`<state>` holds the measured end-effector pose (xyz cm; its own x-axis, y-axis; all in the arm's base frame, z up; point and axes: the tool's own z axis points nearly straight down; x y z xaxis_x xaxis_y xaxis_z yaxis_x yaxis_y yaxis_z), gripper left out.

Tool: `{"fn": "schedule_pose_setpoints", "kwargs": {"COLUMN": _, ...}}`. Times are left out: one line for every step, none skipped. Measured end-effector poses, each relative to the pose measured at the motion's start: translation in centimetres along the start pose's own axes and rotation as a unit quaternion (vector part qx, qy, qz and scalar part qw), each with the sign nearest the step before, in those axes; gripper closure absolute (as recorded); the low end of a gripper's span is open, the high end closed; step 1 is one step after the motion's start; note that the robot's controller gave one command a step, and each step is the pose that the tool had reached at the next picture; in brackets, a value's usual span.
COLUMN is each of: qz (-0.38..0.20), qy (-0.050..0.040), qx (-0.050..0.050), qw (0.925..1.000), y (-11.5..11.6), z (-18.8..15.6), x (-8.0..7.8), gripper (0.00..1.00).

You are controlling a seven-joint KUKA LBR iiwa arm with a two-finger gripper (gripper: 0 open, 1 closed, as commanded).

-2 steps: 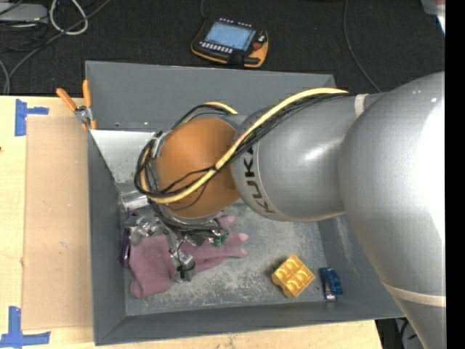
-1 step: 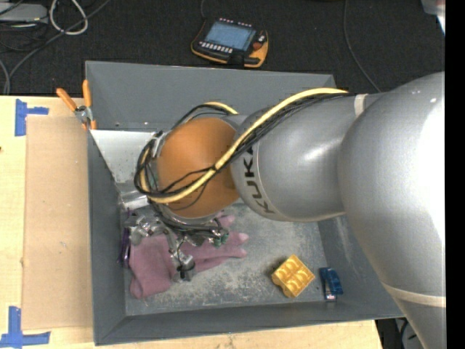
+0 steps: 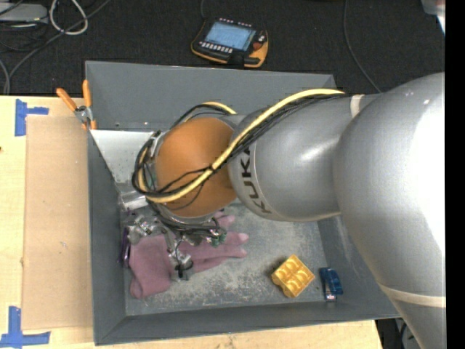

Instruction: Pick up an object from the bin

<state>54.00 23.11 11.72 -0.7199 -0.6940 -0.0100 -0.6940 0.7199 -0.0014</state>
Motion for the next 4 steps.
{"fn": "schedule_pose_setpoints", "kwargs": {"qz": -0.01, "qy": 0.0022, "qx": -0.002, "qw": 0.9999, "y": -0.5, "z": 0.2, "x": -1.2, "gripper": 0.0}}
{"fn": "schedule_pose_setpoints", "kwargs": {"qz": -0.084, "qy": 0.0049, "qx": -0.004, "qw": 0.9964, "y": 2.4, "z": 4.9, "x": 2.5, "gripper": 0.0}}
{"fn": "schedule_pose_setpoints", "kwargs": {"qz": -0.032, "qy": -0.0044, "qx": 0.001, "qw": 0.9995, "y": 0.1, "z": 4.8, "x": -0.8, "gripper": 1.0}}
{"fn": "schedule_pose_setpoints", "kwargs": {"qz": -0.031, "qy": -0.0045, "qx": 0.001, "qw": 0.9995, "y": 0.1, "z": 4.8, "x": -0.8, "gripper": 1.0}}
